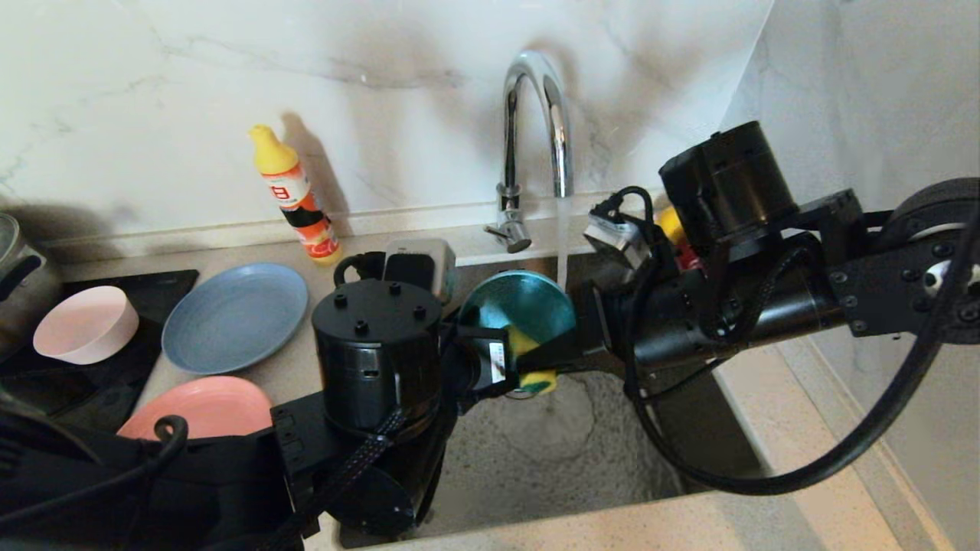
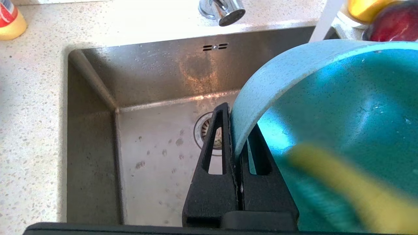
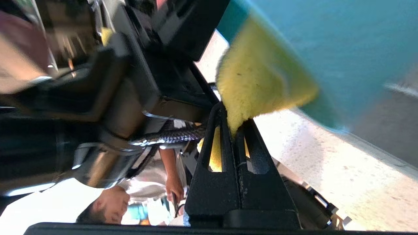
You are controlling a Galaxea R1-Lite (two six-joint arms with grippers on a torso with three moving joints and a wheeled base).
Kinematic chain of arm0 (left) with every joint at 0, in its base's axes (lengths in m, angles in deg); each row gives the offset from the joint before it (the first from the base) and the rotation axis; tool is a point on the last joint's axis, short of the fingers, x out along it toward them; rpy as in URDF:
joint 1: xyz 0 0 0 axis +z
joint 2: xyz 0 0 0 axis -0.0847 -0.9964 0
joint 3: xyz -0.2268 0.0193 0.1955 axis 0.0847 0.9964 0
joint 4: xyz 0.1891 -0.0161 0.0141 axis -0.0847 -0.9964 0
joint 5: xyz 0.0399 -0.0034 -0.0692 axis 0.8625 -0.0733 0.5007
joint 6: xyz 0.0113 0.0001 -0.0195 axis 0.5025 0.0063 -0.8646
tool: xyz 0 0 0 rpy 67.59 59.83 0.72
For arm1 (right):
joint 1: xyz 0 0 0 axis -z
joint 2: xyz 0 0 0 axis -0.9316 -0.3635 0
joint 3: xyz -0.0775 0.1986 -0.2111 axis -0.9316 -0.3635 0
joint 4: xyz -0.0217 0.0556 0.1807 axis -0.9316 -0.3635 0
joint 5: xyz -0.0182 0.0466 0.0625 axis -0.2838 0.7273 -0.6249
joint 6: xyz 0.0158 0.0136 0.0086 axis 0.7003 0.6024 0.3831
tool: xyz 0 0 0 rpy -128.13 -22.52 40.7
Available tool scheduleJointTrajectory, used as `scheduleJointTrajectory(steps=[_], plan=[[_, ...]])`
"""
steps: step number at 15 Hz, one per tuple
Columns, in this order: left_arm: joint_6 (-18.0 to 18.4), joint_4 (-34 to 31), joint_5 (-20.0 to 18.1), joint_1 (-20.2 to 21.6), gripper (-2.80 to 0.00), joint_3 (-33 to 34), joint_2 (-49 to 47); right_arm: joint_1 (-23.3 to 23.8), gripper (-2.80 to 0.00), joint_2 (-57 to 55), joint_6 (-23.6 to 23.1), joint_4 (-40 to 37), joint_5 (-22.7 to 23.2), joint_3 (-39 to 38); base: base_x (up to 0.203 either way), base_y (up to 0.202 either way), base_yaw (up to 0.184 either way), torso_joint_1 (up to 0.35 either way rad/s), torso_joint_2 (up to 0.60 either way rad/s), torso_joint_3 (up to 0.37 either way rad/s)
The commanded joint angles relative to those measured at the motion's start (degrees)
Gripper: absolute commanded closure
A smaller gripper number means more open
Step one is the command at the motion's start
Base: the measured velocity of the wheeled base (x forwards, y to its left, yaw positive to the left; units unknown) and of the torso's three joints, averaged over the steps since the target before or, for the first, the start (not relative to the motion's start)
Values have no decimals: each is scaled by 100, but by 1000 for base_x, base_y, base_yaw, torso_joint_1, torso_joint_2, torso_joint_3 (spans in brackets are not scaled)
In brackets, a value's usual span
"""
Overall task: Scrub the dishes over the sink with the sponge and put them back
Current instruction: Wipe the bowl
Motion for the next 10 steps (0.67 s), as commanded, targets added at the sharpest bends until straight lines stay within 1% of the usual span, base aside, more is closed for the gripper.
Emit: scheduleJointTrajectory(steps=[1,4,6,8,10], plan=[[-14,36,24,-1,0,-4,-35,-133,0,-248,22,-9,21,35,0,0,0,0,0,0],[-14,27,24,8,0,-31,-53,-343,0,-351,22,-8,22,35,0,0,0,0,0,0],[-23,36,24,8,0,-40,-62,-352,0,-350,22,-8,16,53,0,0,0,0,0,0],[-23,32,24,17,0,-31,-55,-261,0,-252,22,-8,16,14,0,0,0,0,0,0],[-23,36,24,17,0,-31,-53,41,0,-96,22,-16,16,-15,0,0,0,0,0,0]])
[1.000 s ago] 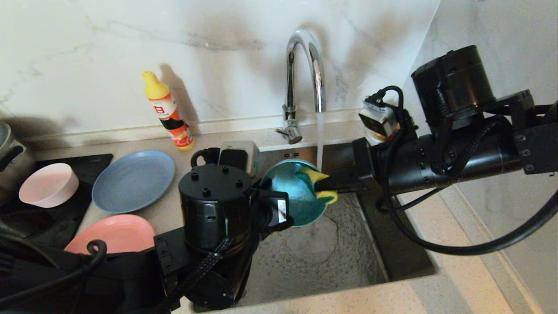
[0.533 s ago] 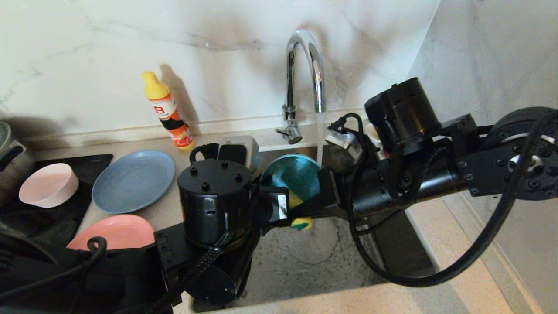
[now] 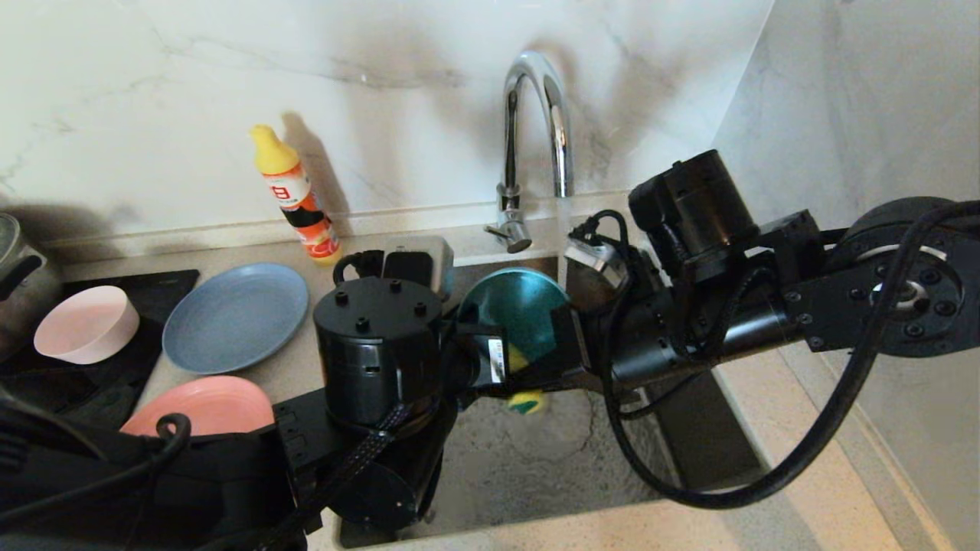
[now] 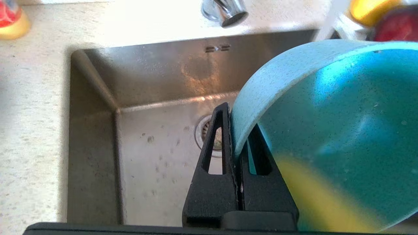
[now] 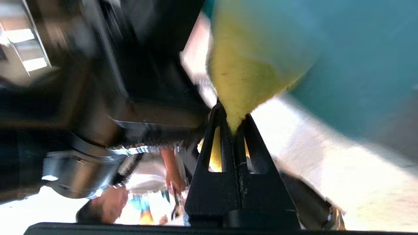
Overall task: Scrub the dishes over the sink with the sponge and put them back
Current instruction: Wipe the bowl
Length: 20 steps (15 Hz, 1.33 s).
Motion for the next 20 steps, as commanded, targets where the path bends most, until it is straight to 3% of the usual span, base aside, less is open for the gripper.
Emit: scheduleJointTrajectory(steps=[1,10,16,18,20], plan=[[-8,37,30,2,0,9,-29,219,0,187,22,-28,9,-19,0,0,0,0,0,0],[-8,28,31,56,0,9,-29,921,0,807,20,-35,27,65,0,0,0,0,0,0],[-7,-111,-21,364,0,-21,-97,1354,0,1180,42,-110,37,-53,0,0,0,0,0,0],[-102,-593,-152,582,0,-168,-253,1577,0,1527,36,-160,50,-230,0,0,0,0,0,0],[-417,-1312,-469,683,0,-432,-327,1716,0,1820,28,-168,45,-567,0,0,0,0,0,0]])
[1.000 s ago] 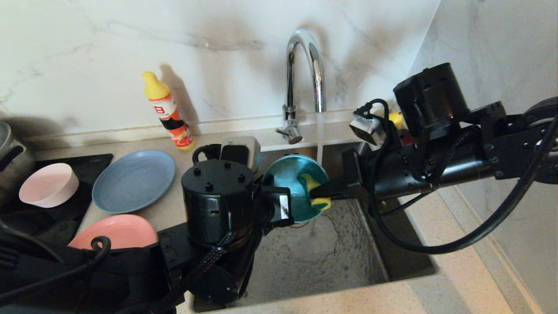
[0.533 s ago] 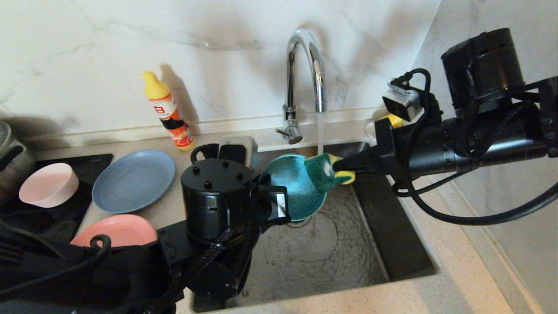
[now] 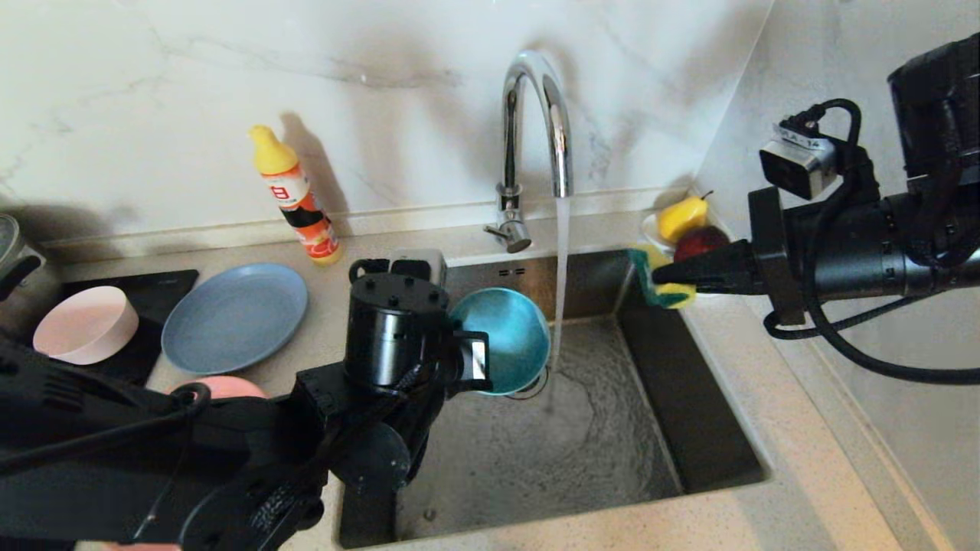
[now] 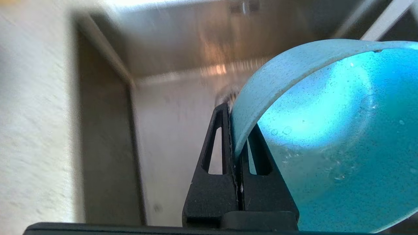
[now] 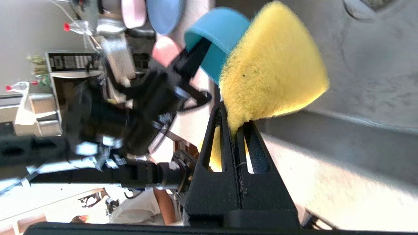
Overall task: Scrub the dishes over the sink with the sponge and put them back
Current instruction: Wipe the bowl, then rinse the bowl
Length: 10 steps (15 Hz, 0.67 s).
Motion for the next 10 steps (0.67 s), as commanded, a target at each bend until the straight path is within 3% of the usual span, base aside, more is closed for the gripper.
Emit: scheduleJointTrajectory(steps=[1,5,7,10], plan=[[-204,-698,-157,100,0,-328,-126,124,0,378,6,1,20,-293,0,0,0,0,0,0],[-1435,-2704,-1090,294,0,-1649,-576,225,0,961,23,4,20,-809,0,0,0,0,0,0],[-1738,-3035,-1250,389,0,-2149,-1034,227,0,1096,24,-1,20,-891,0,0,0,0,0,0],[-1838,-3117,-1273,469,0,-2674,-1425,355,0,1217,6,-9,20,-923,0,0,0,0,0,0]])
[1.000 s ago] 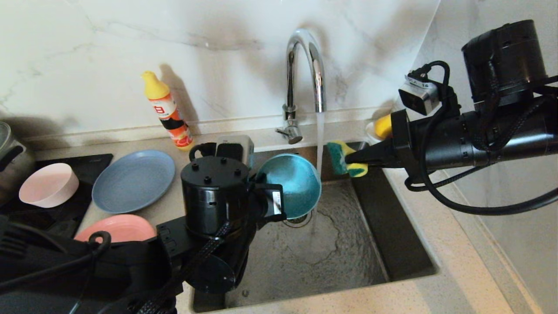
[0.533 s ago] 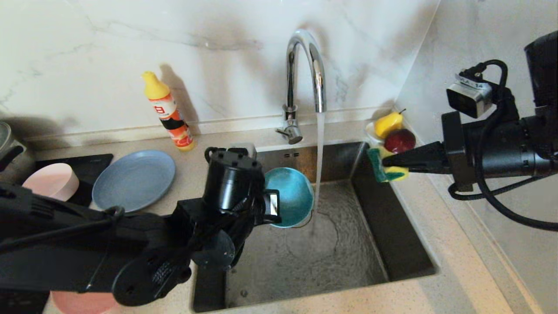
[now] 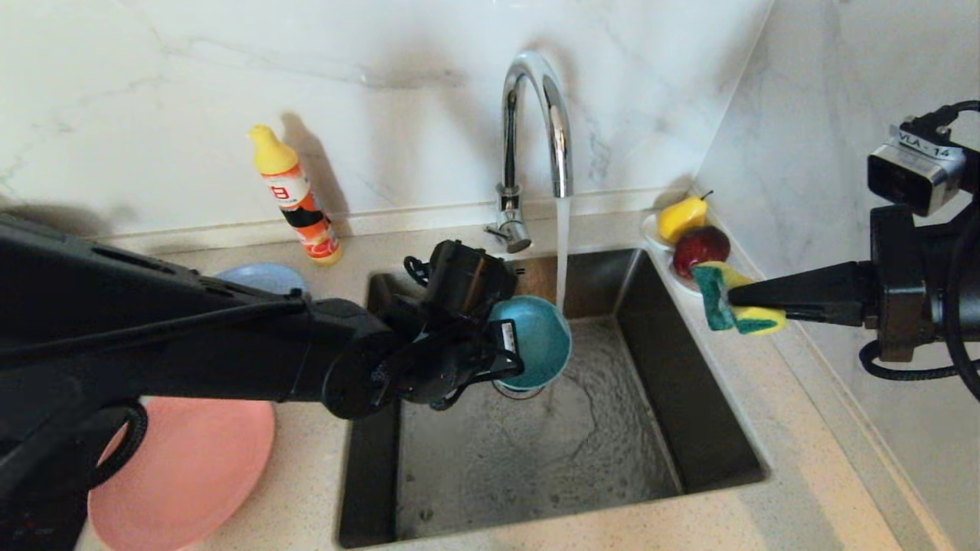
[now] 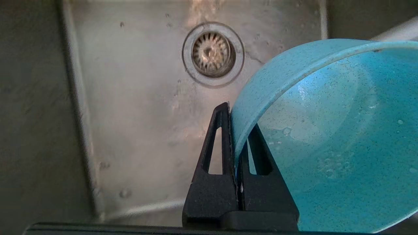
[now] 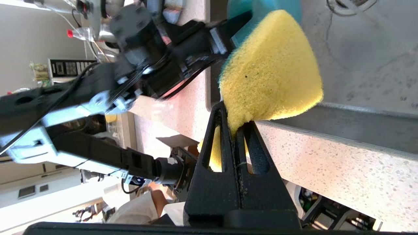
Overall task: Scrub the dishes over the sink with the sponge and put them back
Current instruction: Rinse the bowl
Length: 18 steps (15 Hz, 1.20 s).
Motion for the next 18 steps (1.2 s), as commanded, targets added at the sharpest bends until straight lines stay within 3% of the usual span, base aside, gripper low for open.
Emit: scheduleJointTrajectory(steps=[1,11,18], plan=[[-26,-26,14,85,0,-317,-372,49,0,115,11,3,17,-53,0,0,0,0,0,0],[-114,-402,12,214,0,-1532,-1167,240,0,1,2,78,44,-75,0,0,0,0,0,0],[-293,-516,12,205,0,-1415,-1108,249,0,-7,2,78,53,-104,0,0,0,0,0,0]])
